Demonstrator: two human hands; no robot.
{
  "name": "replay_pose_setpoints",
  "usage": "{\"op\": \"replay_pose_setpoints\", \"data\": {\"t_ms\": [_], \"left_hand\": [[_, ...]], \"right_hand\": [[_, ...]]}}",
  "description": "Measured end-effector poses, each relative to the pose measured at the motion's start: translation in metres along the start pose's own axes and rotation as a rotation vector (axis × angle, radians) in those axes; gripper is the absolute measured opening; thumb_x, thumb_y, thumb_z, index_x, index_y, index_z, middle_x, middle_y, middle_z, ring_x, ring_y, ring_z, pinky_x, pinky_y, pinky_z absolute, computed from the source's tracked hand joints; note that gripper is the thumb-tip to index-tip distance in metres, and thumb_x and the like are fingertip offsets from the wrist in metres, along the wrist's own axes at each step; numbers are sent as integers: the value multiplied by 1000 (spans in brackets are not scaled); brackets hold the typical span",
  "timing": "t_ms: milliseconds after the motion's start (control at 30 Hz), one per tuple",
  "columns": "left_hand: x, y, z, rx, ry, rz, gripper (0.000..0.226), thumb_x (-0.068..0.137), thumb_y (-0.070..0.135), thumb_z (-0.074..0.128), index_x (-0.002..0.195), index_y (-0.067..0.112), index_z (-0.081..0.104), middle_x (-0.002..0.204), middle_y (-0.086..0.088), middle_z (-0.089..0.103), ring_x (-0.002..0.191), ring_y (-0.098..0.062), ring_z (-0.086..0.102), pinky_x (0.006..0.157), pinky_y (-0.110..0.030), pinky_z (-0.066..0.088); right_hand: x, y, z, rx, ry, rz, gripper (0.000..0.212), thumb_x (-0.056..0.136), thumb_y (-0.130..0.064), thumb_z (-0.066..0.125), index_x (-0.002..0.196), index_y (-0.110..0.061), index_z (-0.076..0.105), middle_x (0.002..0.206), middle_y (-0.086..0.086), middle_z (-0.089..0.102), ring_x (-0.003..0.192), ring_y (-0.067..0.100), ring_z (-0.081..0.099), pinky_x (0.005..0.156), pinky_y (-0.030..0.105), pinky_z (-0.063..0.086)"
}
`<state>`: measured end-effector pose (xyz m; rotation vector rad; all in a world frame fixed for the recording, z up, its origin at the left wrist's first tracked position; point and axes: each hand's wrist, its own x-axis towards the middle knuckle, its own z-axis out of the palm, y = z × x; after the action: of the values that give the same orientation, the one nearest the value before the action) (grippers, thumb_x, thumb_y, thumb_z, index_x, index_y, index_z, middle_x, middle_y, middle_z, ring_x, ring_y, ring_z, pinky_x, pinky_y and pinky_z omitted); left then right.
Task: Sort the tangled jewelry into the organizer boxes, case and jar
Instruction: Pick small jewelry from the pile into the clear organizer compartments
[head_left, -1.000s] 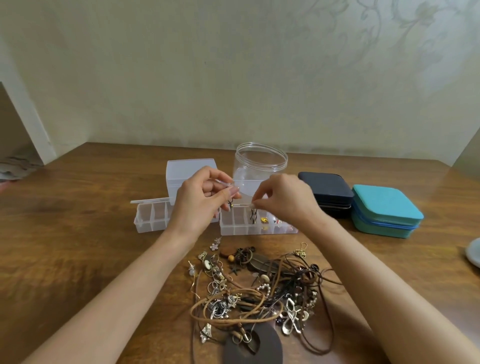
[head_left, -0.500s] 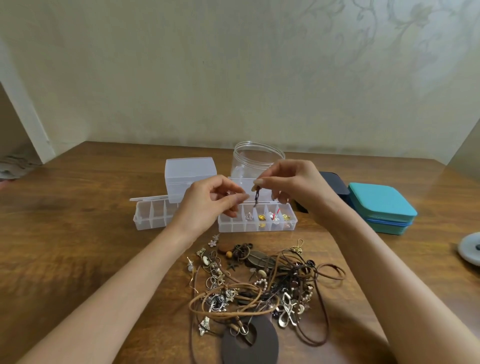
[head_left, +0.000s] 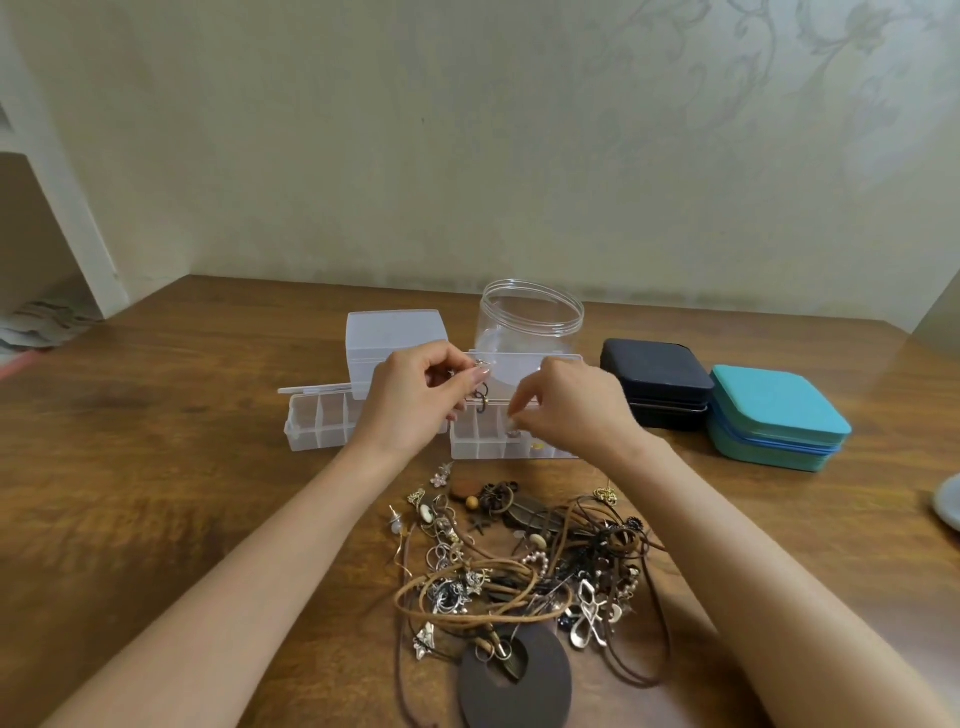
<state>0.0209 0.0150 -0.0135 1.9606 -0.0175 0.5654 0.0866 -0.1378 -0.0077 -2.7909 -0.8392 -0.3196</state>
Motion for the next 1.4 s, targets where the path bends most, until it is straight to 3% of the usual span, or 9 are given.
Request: {"op": "replay_pose_setpoints", "data": {"t_ms": [67,167,433,700,833,933,1067,1267,1400], "left_hand": [[0,2,0,-3,-10,3,7,87,18,64,80,15,66,67,3,63,56,-1,57,57,-18,51],[-1,2,0,-17,-8,12,10,89,17,62,79,16,65,69,4,63,56,-1,57,57,-19,51],[0,1,-1,9,11,14,8,89,17,61,85,14,66,72,5,63,58,0,58,58,-17,52],[0,-2,-2,36,13,10,9,89,18,61,84,12,67,71,3,63,58,1,58,56,-14,49],[-2,2,-1,40,-41,14,10,86,19,65,85,10,70,71,2,64,60,-2,59,56,-15,49],[-5,6,3,36,-108,34,9,83,21,67,84,12,70,72,-1,67,59,-5,60,57,-16,50],[-6,7,5,-28,-109,18,3,84,10,67,85,9,70,71,-8,68,57,-5,63,55,-15,51],[-9,11,4,-240,-171,-97,8,82,4,67,88,9,69,76,-8,69,66,-13,69,63,-19,54],[-7,10,3,-249,-173,-130,11,87,1,61,94,8,67,86,-12,71,74,-16,71,67,-20,56]], "right_hand": [[1,-7,8,-90,-3,-21,14,88,-27,61,95,-25,73,97,-4,61,82,17,59,62,24,41],[5,-10,11,-113,31,-6,14,86,-19,59,94,-17,71,98,2,64,84,23,62,64,29,46],[-1,-4,-21,112,46,81,13,84,-32,70,86,-20,74,82,-7,69,73,9,61,70,29,53],[-15,-10,-35,398,-245,54,11,78,-25,76,84,-16,76,81,-3,71,78,11,64,72,25,52],[-13,-6,-36,537,-106,35,20,82,-27,72,100,-19,71,82,-4,68,61,0,60,56,15,48],[-15,-3,-35,804,-58,-11,30,82,-19,72,111,-16,66,91,2,69,69,8,69,64,22,58],[-16,-7,-27,864,24,-40,14,77,-13,76,90,-11,74,82,8,73,75,19,72,74,33,60],[-12,0,-23,969,116,11,2,82,-3,70,83,-3,72,78,13,72,68,19,71,66,24,58],[-11,6,-21,977,143,36,1,82,-6,71,82,-6,71,74,10,70,64,16,68,64,22,56]]}}
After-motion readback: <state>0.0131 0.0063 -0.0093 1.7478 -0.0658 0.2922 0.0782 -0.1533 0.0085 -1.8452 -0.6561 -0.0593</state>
